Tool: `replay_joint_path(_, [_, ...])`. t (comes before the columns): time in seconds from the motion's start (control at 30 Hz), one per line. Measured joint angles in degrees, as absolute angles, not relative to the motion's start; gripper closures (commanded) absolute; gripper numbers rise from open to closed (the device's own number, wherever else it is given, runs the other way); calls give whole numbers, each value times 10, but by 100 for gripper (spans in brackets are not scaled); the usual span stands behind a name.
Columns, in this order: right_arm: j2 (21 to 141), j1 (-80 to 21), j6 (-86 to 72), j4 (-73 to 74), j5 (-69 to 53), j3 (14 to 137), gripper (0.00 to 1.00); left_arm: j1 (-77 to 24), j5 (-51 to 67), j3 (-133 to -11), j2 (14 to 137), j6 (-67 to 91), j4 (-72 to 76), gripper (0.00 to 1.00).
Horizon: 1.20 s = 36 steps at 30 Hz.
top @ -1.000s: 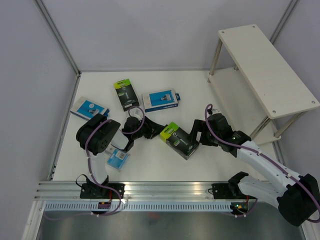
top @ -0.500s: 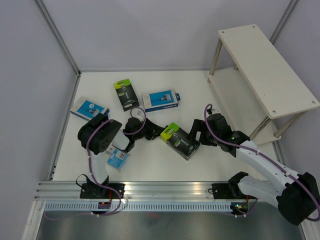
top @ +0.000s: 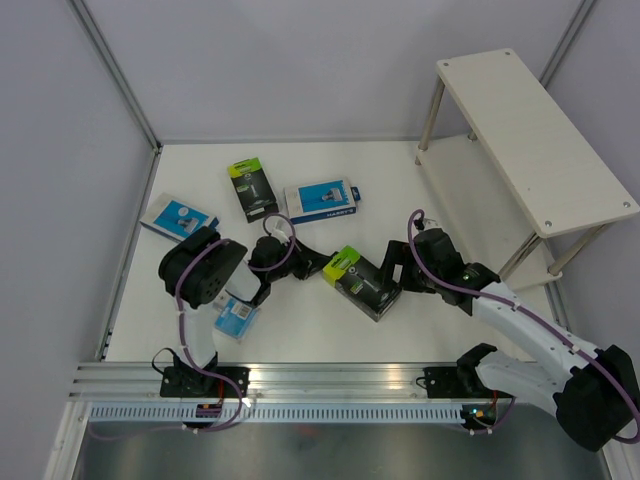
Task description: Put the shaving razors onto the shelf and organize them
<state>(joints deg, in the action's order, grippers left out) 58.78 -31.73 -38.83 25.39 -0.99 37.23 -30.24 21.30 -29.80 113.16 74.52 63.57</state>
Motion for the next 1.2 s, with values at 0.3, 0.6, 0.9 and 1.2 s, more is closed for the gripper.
replay_joint_path(0.3, [571, -317, -354, 264, 15, 387, 2, -305, 181, -286, 1021, 675, 554, 98])
replay_joint_path(0.6, [554, -317, -324, 258, 13, 387, 2, -334, 113, -291, 877, 569, 445, 98])
replay_joint_path(0.9, [492, -317, -247, 174, 11, 347, 2, -413, 35, -354, 793, 442, 293, 98])
replay_joint_path(1.2, [470, -317, -247, 80, -21, 304, 2, -464, -38, -385, 751, 352, 206, 98])
